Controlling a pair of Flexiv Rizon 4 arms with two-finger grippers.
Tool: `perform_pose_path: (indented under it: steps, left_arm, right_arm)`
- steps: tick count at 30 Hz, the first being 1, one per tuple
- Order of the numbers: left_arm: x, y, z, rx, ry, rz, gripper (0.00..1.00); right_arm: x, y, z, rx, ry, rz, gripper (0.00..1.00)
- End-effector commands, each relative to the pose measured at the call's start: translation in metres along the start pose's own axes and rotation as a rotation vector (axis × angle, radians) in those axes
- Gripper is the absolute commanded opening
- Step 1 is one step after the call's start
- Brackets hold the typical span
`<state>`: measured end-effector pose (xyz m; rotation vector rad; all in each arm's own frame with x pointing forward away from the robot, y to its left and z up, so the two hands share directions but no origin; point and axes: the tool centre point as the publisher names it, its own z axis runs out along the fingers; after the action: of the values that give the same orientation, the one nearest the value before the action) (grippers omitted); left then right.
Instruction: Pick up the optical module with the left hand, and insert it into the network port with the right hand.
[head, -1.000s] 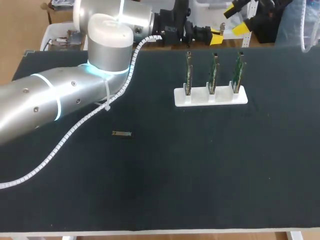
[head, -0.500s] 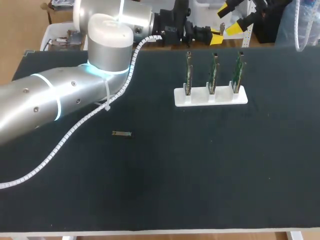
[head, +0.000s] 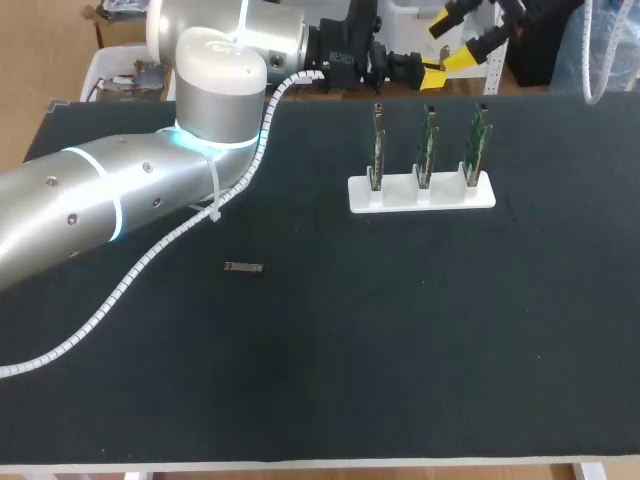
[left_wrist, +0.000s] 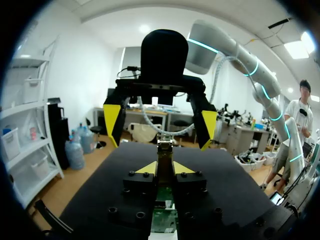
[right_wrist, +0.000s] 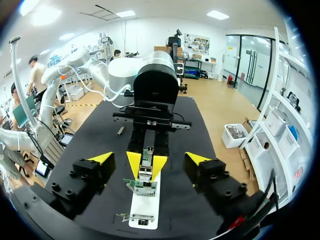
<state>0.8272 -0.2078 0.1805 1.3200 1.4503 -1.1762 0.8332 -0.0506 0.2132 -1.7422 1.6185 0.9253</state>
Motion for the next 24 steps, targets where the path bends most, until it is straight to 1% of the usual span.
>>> perform_pose_path:
  steps: [1,5,6,7,8,10,11,12,13,14,16,17,18,24]
  left_arm:
    - [-0.0011,0.0028,0.0007,0.005,0.005,-0.002,0.00]
    - [-0.0011,0.0028,0.0007,0.005,0.005,-0.002,0.00]
    - [-0.0011,0.0028,0.0007,0.005,0.005,-0.002,0.00]
    - [-0.0011,0.0028,0.0007,0.005,0.005,-0.002,0.00]
    - [-0.0011,0.0028,0.0007,0.005,0.005,-0.002,0.00]
    - [-0.0011,0.0028,0.0007,0.005,0.005,-0.002,0.00]
    - [-0.0011,0.0028,0.0007,0.005,0.005,-0.002,0.00]
    - [-0.0011,0.0028,0.0007,0.005,0.005,-0.002,0.00]
    - [-0.0011,0.0028,0.0007,0.005,0.005,-0.002,0.00]
    - [-0.0011,0.0028,0.0007,0.005,0.005,-0.002,0.00]
    - [-0.0011,0.0028,0.0007,0.005,0.005,-0.002,0.00]
    - [-0.0011,0.0028,0.0007,0.005,0.005,-0.002,0.00]
    - [-0.0011,0.0028,0.0007,0.005,0.005,-0.002,0.00]
    - [-0.0011,0.0028,0.0007,0.005,0.005,-0.002,0.00]
  right_arm:
    - [-0.0008,-0.0089,-0.0004,-0.223,0.000,0.001,0.46]
    - [0.0008,-0.0098,-0.0015,-0.221,-0.002,0.004,0.44]
    - [0.0013,-0.0100,-0.0019,-0.220,-0.001,0.004,0.41]
    - [0.0018,-0.0103,-0.0025,-0.218,-0.004,0.006,0.35]
    - [0.0022,-0.0105,-0.0030,-0.218,-0.004,0.007,0.34]
    - [0.0028,-0.0105,-0.0038,-0.219,-0.003,0.007,0.37]
    - [0.0031,-0.0104,-0.0042,-0.221,-0.003,0.007,0.33]
    - [0.0035,-0.0103,-0.0045,-0.221,-0.002,0.007,0.32]
    - [0.0041,-0.0103,-0.0048,-0.222,-0.001,0.008,0.27]
    - [0.0045,-0.0103,-0.0050,-0.223,0.000,0.009,0.17]
    - [0.0049,-0.0104,-0.0051,-0.226,0.001,0.009,0.08]
    - [0.0049,-0.0104,-0.0051,-0.227,0.001,0.009,0.02]
    - [0.0050,-0.0105,-0.0051,-0.230,0.002,0.007,0.00]
    - [0.0050,-0.0102,-0.0038,-0.241,0.003,0.004,0.00]
